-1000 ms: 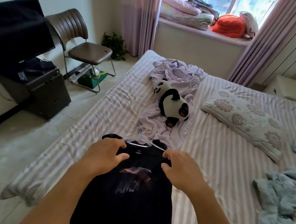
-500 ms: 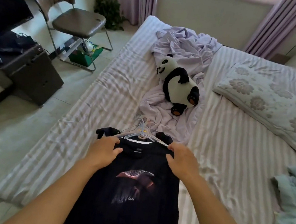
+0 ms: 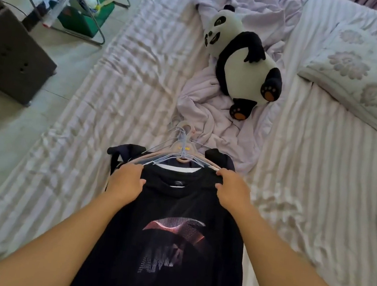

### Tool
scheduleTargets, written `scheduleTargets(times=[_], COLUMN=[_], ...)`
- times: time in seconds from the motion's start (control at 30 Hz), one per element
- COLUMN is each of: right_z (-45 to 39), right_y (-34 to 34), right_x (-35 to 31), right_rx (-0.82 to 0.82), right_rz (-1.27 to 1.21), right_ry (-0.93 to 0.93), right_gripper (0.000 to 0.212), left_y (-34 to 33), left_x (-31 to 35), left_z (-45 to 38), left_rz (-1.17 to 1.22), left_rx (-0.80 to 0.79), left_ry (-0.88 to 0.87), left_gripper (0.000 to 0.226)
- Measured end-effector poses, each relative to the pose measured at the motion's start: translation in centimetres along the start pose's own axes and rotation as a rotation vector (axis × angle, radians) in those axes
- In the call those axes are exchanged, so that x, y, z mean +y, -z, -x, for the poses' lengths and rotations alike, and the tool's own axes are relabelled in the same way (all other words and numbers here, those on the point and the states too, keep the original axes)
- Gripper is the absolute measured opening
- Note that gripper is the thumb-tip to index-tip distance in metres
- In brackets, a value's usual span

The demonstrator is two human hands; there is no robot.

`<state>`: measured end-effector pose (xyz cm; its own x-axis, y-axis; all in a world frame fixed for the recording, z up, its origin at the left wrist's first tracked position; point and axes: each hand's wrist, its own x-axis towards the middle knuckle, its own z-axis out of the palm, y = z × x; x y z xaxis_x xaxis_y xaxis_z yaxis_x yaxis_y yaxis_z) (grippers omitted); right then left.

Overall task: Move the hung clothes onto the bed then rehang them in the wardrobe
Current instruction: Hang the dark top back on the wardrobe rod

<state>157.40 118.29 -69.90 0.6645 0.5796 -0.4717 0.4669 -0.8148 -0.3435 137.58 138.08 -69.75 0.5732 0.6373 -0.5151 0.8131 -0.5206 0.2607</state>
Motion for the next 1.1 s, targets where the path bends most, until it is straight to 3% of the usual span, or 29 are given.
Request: scheduleTargets(times=[0.2, 0.37, 0.57, 0.67, 0.97, 1.1], right_z=[-2.7, -3.8, -4.6, -4.3, -1.1, 2.1], right_y=[-2.5, -3.0, -2.3, -2.0, 1.3, 3.7], right_x=[1.3, 1.5, 1.8, 1.4, 0.9, -0.4], right_rx=[-0.064, -0.109, -0.187, -0.185, -0.138, -0.12], right_rz=[0.159, 0.214, 0.216, 0.234, -0.21, -0.257], right_ry=[0.024, -0.002, 0.018, 0.029, 0.023, 0.132], right_gripper=[0.053, 0.059, 0.06, 0.058, 0.022, 0.026], left_y=[-2.4, -3.6, -3.1, -2.8, -0.8, 1.5], left_x=[-0.6, -0.1, -0.1, -0.1, 0.3, 0.4], left_z=[-2.2, -2.4, -2.9, -2.5, 1.5, 4.5], left_rz=[-0.106, -0.021, -0.012, 0.067, 0.259, 0.332], left_rx=[0.068, 0.136, 0.085, 0.096, 0.009, 0.088], left_ry=[0.003, 0.022, 0.085, 0.088, 0.081, 0.065], left_gripper=[0.041, 0.044, 0.048, 0.039, 0.03, 0.024])
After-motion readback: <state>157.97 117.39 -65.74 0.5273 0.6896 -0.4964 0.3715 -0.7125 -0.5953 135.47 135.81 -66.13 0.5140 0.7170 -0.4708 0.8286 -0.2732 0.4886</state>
